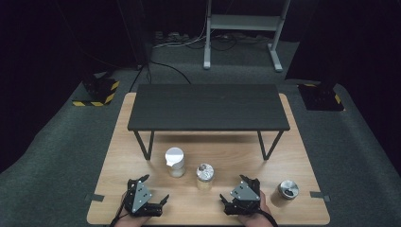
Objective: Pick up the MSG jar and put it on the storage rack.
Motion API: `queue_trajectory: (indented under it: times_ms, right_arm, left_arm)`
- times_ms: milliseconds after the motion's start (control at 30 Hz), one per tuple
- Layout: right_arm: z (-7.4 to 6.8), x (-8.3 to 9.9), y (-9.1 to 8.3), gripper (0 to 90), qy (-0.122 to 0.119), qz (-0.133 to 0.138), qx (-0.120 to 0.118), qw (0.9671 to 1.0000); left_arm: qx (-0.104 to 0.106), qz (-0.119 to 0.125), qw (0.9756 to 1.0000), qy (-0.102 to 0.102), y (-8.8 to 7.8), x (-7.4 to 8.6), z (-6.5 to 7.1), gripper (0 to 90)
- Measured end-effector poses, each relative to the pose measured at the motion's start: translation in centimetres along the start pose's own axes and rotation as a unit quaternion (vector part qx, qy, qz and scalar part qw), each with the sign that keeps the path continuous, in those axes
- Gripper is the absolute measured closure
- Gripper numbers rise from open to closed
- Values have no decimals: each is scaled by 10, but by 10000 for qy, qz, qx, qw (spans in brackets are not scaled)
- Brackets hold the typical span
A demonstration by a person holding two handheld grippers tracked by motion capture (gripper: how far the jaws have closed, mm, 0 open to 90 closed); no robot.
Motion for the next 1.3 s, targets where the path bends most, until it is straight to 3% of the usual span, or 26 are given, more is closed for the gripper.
queue_trajectory:
  times_ms: [333, 667, 933, 1300]
  right_arm:
    - [4, 1, -2, 3, 209, 109, -43, 9997]
    - [5, 1, -3, 2, 214, 154, -53, 9996]
    - [5, 1, -3, 2, 216, 168, -76, 9996]
    - [6, 1, -3, 2, 269, 191, -92, 9994]
  left_arm:
    - [87, 76, 9999, -105, -2, 1, -3, 23]
    - [228, 92, 9991, -336, -3, 0, -4, 24]
    - [113, 223, 9991, -343, -8, -6, -9, 14]
    - [109, 371, 9978, -542, -13, -24, -11, 3]
Point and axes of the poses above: each handheld gripper's, and its own axes: y roughly forward along the jaws, x roughly out of its underside, z roughly to its right, the point moved 2 cm from there along y, roughly forward along the jaws, and after that the axes turned 11 degrees about -x, right-handed, at the moved point
